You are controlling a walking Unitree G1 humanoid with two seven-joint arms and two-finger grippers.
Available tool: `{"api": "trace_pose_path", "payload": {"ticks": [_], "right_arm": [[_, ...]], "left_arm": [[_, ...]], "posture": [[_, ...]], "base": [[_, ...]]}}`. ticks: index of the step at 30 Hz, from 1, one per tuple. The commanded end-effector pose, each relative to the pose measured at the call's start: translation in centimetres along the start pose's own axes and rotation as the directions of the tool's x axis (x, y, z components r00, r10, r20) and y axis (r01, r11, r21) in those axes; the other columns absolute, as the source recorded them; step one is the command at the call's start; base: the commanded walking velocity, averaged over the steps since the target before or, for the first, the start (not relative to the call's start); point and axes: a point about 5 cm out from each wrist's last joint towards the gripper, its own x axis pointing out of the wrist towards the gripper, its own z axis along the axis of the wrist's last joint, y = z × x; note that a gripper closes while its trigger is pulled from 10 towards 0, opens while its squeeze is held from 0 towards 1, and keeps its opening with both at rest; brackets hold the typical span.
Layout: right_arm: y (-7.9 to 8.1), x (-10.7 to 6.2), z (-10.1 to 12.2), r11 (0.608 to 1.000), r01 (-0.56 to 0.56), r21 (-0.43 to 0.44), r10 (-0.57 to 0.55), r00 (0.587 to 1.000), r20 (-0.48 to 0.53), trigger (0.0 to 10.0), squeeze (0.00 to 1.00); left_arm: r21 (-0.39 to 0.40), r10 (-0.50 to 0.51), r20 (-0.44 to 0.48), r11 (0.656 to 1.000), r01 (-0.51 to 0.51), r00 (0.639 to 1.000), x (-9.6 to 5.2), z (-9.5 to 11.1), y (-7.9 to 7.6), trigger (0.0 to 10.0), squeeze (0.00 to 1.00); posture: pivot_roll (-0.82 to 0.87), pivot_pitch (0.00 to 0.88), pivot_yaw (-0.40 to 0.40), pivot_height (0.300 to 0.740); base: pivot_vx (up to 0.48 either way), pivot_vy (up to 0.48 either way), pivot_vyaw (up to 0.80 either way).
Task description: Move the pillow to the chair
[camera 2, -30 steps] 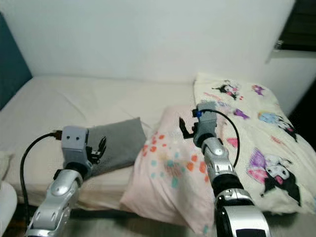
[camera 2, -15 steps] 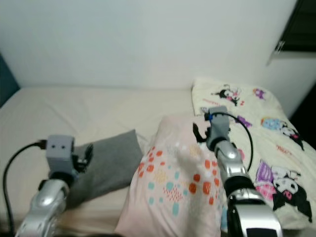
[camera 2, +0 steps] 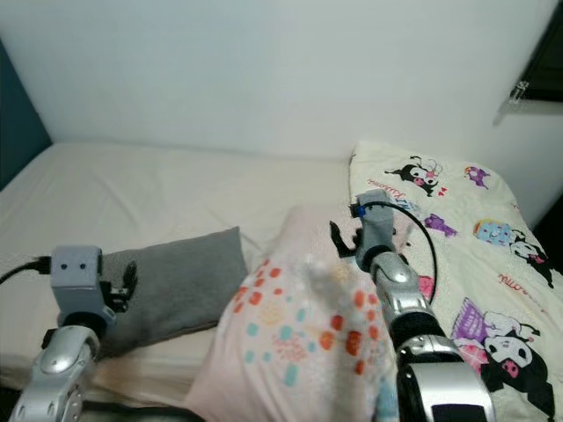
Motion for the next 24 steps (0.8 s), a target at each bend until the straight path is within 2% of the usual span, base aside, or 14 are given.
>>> {"api": "trace_pose_path", "payload": {"ticks": [1, 5, 6, 14, 20, 24], "right_arm": [[0.2, 0.1, -0.1, 1.000, 0.007, 0.021, -0.007, 1.000, -0.014, 10.0, 0.00], [0.0, 0.0, -1.0, 0.998, 0.018, 0.055, -0.013, 0.996, -0.085, 10.0, 0.00], [0.2, 0.0, -1.4, 0.995, 0.004, 0.098, 0.006, 0.994, -0.106, 10.0, 0.00], [0.8, -0.1, -2.1, 0.988, -0.038, 0.151, 0.060, 0.988, -0.139, 10.0, 0.00], [0.4, -0.6, -3.4, 0.955, 0.010, 0.298, 0.050, 0.980, -0.191, 10.0, 0.00], [0.0, -0.9, -3.9, 0.938, 0.042, 0.345, 0.034, 0.977, -0.211, 10.0, 0.00]], "left_arm": [[0.001, 0.009, -0.026, 1.000, -0.009, 1.000, 0.0, -0.4, 0.3, 10.0, 0.00], [-0.002, 0.044, -0.029, 0.999, -0.044, 0.999, 0.1, -0.2, 0.9, 10.0, 0.00], [0.002, 0.053, -0.029, 0.999, -0.053, 0.998, 0.2, -0.1, 1.2, 10.0, 0.00], [0.020, 0.067, -0.031, 0.998, -0.067, 0.997, 0.3, -0.1, 1.7, 10.0, 0.00], [0.133, 0.073, 0.031, 0.988, -0.077, 0.997, 1.3, 1.1, 2.5, 10.0, 0.00], [0.160, 0.062, 0.045, 0.985, -0.068, 0.997, 1.4, 1.4, 2.5, 10.0, 0.00]], "posture": [[-0.06, 0.000, -0.083, 0.740], [-0.06, 0.000, -0.085, 0.725], [-0.06, 0.000, -0.083, 0.715], [-0.06, 0.000, -0.082, 0.675], [-0.06, 0.000, -0.080, 0.650], [-0.06, 0.000, -0.080, 0.635]], "base": [[0.000, 0.000, 0.00], [0.000, 0.000, 0.00], [0.000, 0.000, 0.00], [0.000, 0.000, 0.00], [0.000, 0.000, 0.00], [0.000, 0.000, 0.00]]}}
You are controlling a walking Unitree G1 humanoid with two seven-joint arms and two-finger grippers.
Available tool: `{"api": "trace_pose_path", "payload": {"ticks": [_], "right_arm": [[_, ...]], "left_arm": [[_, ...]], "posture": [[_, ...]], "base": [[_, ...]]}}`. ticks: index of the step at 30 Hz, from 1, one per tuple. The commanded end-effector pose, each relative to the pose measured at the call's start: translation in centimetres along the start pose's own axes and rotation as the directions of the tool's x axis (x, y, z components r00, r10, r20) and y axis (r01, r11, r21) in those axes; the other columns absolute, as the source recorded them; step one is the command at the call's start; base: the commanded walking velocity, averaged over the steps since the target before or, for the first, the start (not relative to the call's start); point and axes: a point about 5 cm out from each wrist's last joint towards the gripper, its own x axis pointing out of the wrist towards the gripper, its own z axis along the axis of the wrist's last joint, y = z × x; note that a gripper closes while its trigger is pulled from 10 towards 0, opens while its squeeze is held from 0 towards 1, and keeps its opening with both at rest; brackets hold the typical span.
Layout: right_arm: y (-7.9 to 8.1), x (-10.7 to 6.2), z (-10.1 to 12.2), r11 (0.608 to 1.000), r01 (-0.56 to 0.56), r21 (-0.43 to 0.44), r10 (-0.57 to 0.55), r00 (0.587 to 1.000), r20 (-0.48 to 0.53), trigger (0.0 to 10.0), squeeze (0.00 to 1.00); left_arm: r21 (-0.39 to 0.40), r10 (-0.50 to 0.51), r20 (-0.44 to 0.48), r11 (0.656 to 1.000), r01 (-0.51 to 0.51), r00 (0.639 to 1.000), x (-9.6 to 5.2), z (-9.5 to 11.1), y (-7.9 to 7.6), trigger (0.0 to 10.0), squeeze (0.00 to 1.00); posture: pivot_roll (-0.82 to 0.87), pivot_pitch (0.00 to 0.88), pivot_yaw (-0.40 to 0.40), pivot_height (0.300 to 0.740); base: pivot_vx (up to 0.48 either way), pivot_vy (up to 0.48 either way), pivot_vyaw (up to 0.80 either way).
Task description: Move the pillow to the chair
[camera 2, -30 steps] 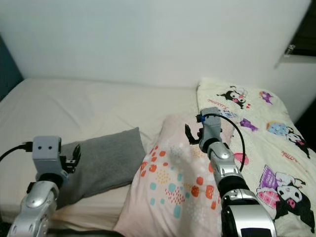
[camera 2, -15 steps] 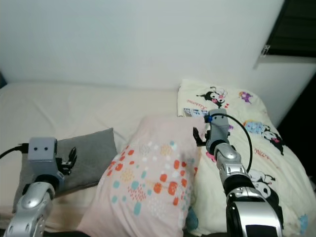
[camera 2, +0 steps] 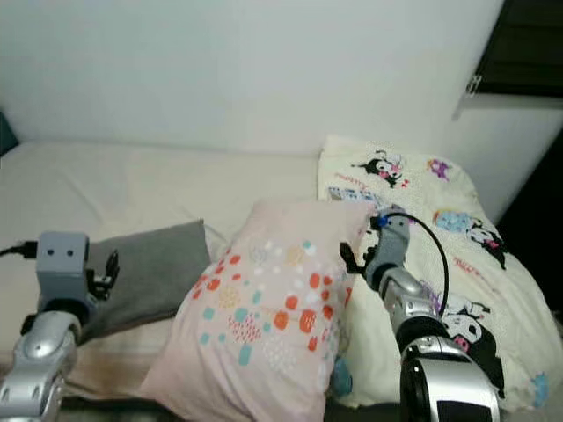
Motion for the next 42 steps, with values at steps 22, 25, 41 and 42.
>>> {"api": "trace_pose_path", "payload": {"ticks": [22, 25, 41, 42], "right_arm": [[-3.5, -1.7, -1.3, 0.896, -0.026, 0.442, 0.001, 0.998, 0.058, 10.0, 0.00], [-3.5, -1.9, -1.5, 0.882, -0.060, 0.468, 0.027, 0.997, 0.078, 10.0, 0.00], [1.4, -0.8, 0.0, 0.788, -0.421, 0.449, 0.350, 0.907, 0.235, 10.0, 0.00], [2.3, -0.7, -0.1, 0.771, -0.457, 0.444, 0.391, 0.889, 0.236, 10.0, 0.00]], "left_arm": [[0.107, -0.024, 0.074, 0.994, 0.016, 0.997, 0.0, 1.2, 1.3, 10.0, 0.00], [0.136, -0.006, 0.073, 0.991, -0.004, 0.997, -0.6, 1.4, 2.1, 10.0, 0.00], [0.299, 0.115, 0.144, 0.942, -0.154, 0.983, -2.8, 4.5, 7.3, 10.0, 0.00], [0.322, 0.112, 0.159, 0.933, -0.159, 0.981, -2.9, 5.1, 7.5, 10.0, 0.00]], "posture": [[-0.05, 0.000, -0.077, 0.555], [-0.04, 0.000, -0.064, 0.535], [0.01, 0.124, -0.011, 0.485], [0.02, 0.151, -0.009, 0.480]], "base": [[0.000, 0.000, 0.00], [0.000, 0.000, 0.00], [0.000, 0.000, 0.00], [0.000, 0.000, 0.00]]}}
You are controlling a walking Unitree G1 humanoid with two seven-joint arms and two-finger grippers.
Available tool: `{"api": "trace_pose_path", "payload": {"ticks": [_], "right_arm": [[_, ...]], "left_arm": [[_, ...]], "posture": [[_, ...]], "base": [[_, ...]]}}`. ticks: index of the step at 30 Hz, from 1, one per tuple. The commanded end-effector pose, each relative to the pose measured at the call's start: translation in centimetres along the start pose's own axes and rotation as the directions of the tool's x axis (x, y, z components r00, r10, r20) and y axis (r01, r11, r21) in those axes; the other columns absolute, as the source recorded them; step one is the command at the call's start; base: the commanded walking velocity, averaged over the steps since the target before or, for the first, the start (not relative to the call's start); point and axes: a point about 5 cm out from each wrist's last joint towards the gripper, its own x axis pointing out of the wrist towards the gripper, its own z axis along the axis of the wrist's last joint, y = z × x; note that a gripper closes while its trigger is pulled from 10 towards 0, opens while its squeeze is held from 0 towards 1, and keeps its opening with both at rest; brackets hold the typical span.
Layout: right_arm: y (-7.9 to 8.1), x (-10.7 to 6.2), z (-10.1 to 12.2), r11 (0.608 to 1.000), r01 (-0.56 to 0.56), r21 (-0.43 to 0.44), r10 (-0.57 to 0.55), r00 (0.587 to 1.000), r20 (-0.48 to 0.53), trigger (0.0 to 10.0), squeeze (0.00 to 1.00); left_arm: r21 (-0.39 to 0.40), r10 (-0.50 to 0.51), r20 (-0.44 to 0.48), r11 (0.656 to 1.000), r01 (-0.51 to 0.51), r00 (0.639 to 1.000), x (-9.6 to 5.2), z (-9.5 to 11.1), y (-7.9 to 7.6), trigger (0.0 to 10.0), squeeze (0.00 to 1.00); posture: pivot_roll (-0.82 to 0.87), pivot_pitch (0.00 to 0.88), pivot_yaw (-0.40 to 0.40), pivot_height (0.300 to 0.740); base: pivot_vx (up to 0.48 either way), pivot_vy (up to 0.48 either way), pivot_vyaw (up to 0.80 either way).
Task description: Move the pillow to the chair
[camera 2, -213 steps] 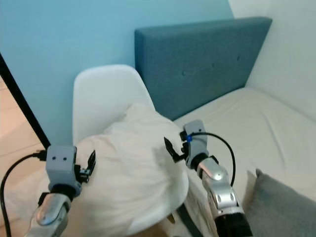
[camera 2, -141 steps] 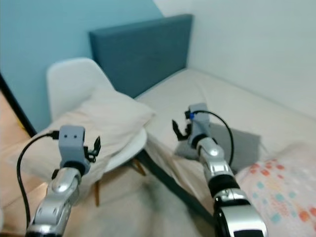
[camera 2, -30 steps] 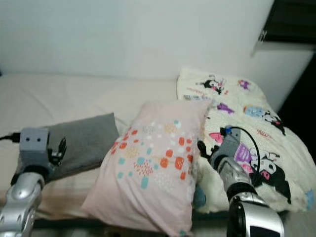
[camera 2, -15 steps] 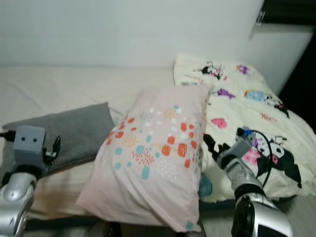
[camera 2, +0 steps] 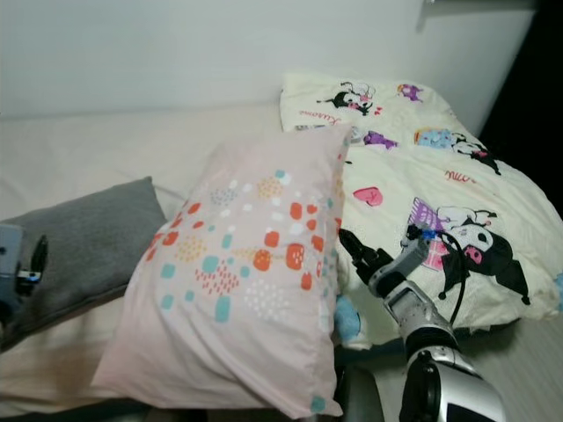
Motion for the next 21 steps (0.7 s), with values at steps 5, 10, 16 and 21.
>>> {"api": "trace_pose_path", "payload": {"ticks": [5, 10, 16, 21], "right_arm": [[2.5, 1.6, -1.7, 0.989, -0.148, 0.019, 0.149, 0.987, -0.059, 10.0, 0.00], [3.9, 2.3, -2.2, 0.973, -0.231, 0.023, 0.232, 0.970, -0.074, 10.0, 0.00], [9.1, 5.2, -2.6, 0.908, -0.418, 0.030, 0.418, 0.899, -0.128, 10.0, 0.00], [10.1, 6.4, -4.1, 0.947, -0.318, -0.031, 0.301, 0.920, -0.253, 10.0, 0.00]], "left_arm": [[0.088, 0.007, 0.022, 0.996, -0.009, 1.000, -0.4, 1.2, 1.7, 10.0, 0.00], [0.094, 0.002, 0.019, 0.996, -0.003, 1.000, -0.9, 1.5, 1.9, 10.0, 0.00], [0.109, -0.023, 0.022, 0.994, 0.020, 0.999, -1.3, 2.3, 1.7, 10.0, 0.00], [0.107, -0.026, 0.007, 0.994, 0.025, 1.000, -2.0, 2.3, 1.6, 10.0, 0.00]], "posture": [[0.03, 0.187, 0.005, 0.470], [0.04, 0.197, 0.008, 0.461], [0.06, 0.229, -0.010, 0.461], [0.07, 0.237, -0.022, 0.461]], "base": [[0.000, 0.000, 0.00], [0.000, 0.000, 0.00], [0.000, 0.000, 0.00], [0.000, 0.000, 0.00]]}}
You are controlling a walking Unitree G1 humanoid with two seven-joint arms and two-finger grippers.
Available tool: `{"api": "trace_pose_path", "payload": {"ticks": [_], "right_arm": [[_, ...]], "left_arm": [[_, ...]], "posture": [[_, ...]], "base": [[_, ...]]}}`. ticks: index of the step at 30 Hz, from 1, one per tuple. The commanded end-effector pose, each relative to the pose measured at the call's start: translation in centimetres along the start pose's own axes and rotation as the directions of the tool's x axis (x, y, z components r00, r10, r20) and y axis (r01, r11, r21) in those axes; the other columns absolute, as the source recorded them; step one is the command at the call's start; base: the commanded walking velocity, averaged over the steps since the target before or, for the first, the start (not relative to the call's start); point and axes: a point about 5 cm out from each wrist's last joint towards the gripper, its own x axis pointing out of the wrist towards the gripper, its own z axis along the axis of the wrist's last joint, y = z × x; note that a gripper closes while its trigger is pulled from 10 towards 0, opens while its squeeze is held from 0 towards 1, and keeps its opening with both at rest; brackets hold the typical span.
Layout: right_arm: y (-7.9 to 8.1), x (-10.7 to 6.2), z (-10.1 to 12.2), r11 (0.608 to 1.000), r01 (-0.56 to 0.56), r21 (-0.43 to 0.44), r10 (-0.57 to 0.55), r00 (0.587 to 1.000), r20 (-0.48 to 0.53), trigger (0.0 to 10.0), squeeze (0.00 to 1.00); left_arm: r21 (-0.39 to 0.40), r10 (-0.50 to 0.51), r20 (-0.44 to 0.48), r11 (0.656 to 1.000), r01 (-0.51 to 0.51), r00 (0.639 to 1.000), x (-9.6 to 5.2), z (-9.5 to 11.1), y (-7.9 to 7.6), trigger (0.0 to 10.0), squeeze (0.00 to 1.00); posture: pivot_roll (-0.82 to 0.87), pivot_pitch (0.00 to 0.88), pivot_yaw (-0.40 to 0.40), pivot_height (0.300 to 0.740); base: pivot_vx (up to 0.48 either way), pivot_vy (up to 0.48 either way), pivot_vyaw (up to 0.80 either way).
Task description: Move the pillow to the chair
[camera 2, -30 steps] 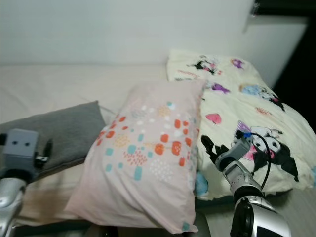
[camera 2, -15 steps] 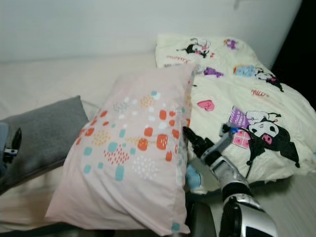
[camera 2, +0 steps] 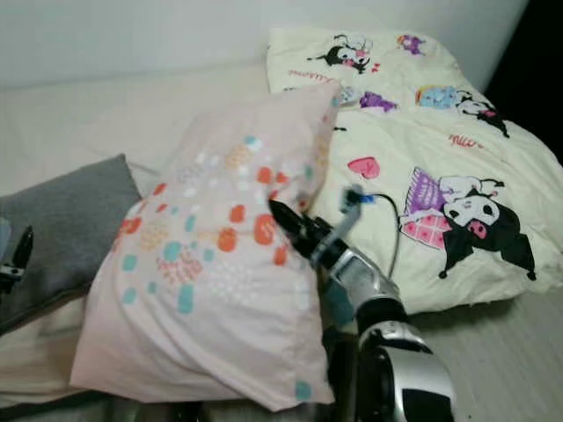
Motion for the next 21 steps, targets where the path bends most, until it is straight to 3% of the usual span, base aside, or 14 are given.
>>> {"api": "trace_pose_path", "payload": {"ticks": [1, 2, 11, 12, 13, 14, 21], "right_arm": [[-0.1, 0.9, -2.1, 0.991, 0.131, -0.024, -0.133, 0.981, -0.140, 10.0, 0.00], [0.0, 1.5, -2.5, 0.976, 0.211, -0.062, -0.219, 0.955, -0.199, 10.0, 0.00], [1.0, 3.1, -0.8, 0.959, 0.283, -0.013, -0.282, 0.951, -0.127, 10.0, 0.00], [1.1, 3.1, -1.0, 0.960, 0.280, -0.020, -0.279, 0.949, -0.144, 4.7, 0.00], [1.1, 3.1, -1.0, 0.960, 0.280, -0.020, -0.279, 0.949, -0.144, 4.7, 0.00], [1.0, 3.0, -1.3, 0.958, 0.285, -0.035, -0.286, 0.943, -0.171, 0.0, 0.00], [0.9, 2.9, -1.4, 0.955, 0.289, -0.072, -0.298, 0.930, -0.217, 0.0, 0.00]], "left_arm": [[0.009, -0.004, -0.044, 1.000, 0.005, 0.999, -0.7, -0.5, 0.0, 10.0, 0.00], [-0.002, -0.015, -0.059, 1.000, 0.015, 0.998, -1.2, -0.5, -0.4, 10.0, 0.00], [-0.045, -0.043, -0.083, 0.998, 0.040, 0.996, -1.6, -0.7, -1.9, 10.0, 0.00], [-0.053, -0.044, -0.081, 0.998, 0.040, 0.996, -1.5, -0.6, -2.1, 10.0, 0.00], [-0.053, -0.044, -0.081, 0.998, 0.040, 0.996, -1.5, -0.6, -2.1, 10.0, 0.00], [-0.059, -0.045, -0.079, 0.997, 0.040, 0.996, -1.5, -0.5, -2.3, 10.0, 0.00], [-0.072, -0.052, -0.075, 0.996, 0.047, 0.996, -1.5, -0.3, -2.8, 10.0, 0.00]], "posture": [[0.07, 0.241, -0.031, 0.461], [0.07, 0.243, -0.039, 0.461], [0.05, 0.240, -0.059, 0.461], [0.04, 0.236, -0.066, 0.461], [0.04, 0.236, -0.066, 0.461], [0.04, 0.234, -0.070, 0.461], [0.03, 0.226, -0.089, 0.461]], "base": [[0.000, 0.000, 0.00], [0.000, 0.000, 0.00], [0.000, 0.000, 0.00], [0.000, 0.000, 0.00], [0.000, 0.000, 0.00], [0.000, 0.000, 0.00], [0.000, 0.000, 0.00]]}}
